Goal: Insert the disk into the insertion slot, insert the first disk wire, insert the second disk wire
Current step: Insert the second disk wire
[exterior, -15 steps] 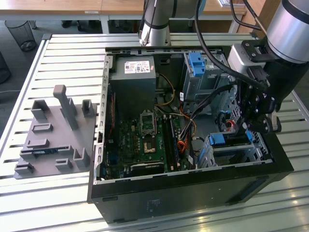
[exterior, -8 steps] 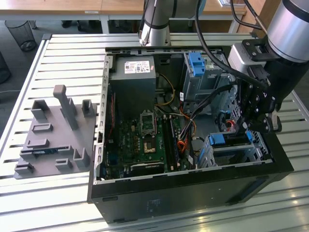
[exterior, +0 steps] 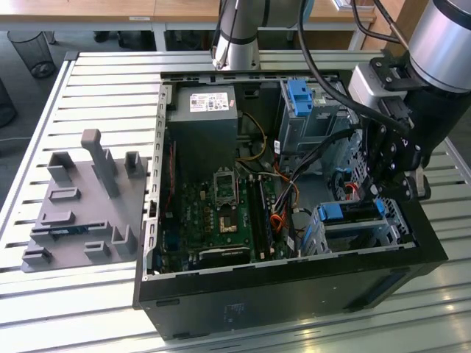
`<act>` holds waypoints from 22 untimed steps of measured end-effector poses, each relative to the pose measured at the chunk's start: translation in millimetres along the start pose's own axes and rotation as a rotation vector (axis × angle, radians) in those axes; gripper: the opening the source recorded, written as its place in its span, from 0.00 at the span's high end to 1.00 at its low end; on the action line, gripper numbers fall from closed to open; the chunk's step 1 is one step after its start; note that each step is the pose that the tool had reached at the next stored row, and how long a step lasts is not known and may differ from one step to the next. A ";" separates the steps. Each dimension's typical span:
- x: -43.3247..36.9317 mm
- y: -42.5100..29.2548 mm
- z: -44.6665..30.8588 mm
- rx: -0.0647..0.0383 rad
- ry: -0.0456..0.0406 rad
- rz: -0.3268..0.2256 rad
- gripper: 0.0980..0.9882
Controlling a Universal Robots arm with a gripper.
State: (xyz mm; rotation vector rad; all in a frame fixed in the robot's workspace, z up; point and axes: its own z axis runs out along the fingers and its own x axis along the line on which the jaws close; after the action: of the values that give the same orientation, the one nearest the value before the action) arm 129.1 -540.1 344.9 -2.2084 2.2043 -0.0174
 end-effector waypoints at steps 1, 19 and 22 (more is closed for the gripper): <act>0.0 0.0 -0.5 0.000 0.0000 0.000 0.99; -0.1 11.0 -7.5 -0.003 -0.0012 0.000 0.99; -0.5 11.5 -13.7 -0.003 -0.0015 0.000 0.99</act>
State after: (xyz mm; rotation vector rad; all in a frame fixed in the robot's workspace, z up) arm 117.3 -539.7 358.4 -2.2093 2.2052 -0.0122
